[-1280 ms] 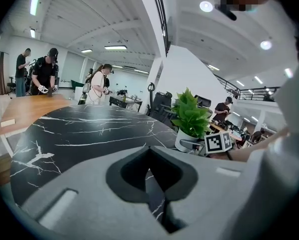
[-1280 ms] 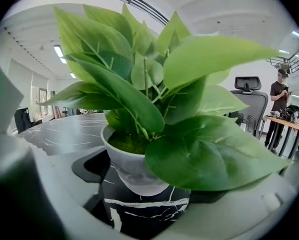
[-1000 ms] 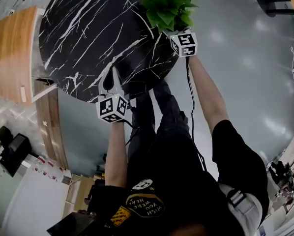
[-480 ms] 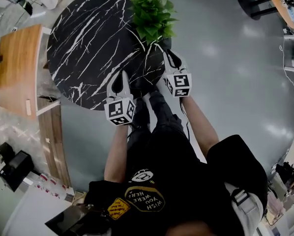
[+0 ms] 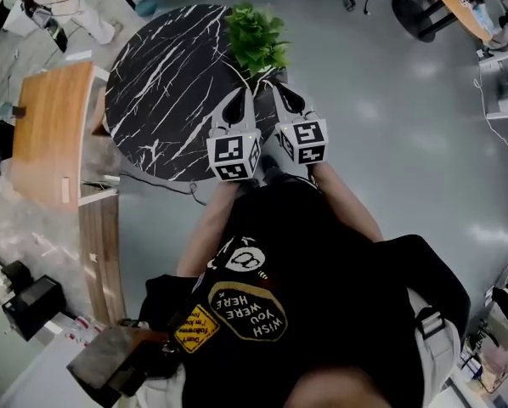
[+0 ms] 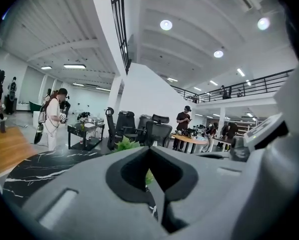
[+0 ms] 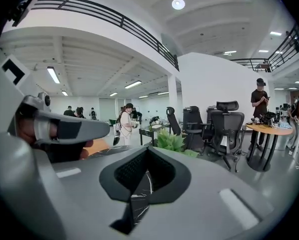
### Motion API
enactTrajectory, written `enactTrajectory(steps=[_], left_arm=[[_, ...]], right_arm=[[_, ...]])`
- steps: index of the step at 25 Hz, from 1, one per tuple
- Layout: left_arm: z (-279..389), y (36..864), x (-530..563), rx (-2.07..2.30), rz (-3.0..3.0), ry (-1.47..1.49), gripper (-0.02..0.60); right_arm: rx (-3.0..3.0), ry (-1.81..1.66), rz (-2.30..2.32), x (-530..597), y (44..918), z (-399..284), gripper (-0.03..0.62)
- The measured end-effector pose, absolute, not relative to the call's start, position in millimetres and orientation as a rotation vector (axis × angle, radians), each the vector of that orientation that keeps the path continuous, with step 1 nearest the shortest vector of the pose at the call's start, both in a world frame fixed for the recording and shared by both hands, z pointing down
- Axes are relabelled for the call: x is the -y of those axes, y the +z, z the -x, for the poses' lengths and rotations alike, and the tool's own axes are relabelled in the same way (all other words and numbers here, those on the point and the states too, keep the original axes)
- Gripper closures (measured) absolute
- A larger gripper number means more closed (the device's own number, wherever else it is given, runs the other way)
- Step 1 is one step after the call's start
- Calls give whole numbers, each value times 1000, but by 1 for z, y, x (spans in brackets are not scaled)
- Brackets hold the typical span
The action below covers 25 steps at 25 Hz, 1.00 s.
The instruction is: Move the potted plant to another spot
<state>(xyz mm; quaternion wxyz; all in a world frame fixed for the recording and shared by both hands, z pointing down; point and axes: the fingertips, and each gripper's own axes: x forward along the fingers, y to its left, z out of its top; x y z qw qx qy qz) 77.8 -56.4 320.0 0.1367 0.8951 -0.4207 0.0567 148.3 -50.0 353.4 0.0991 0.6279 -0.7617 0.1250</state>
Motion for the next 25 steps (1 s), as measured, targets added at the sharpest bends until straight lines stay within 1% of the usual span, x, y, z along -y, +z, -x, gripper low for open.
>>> enactTrajectory(steps=[14, 25], left_arm=[[-69, 308, 58, 1202, -2620, 141, 577], [-73, 300, 60, 1211, -2610, 140, 577]], right_arm=[[2313, 297, -1834, 56, 331, -126, 592], [2312, 296, -1837, 59, 317, -135, 592]])
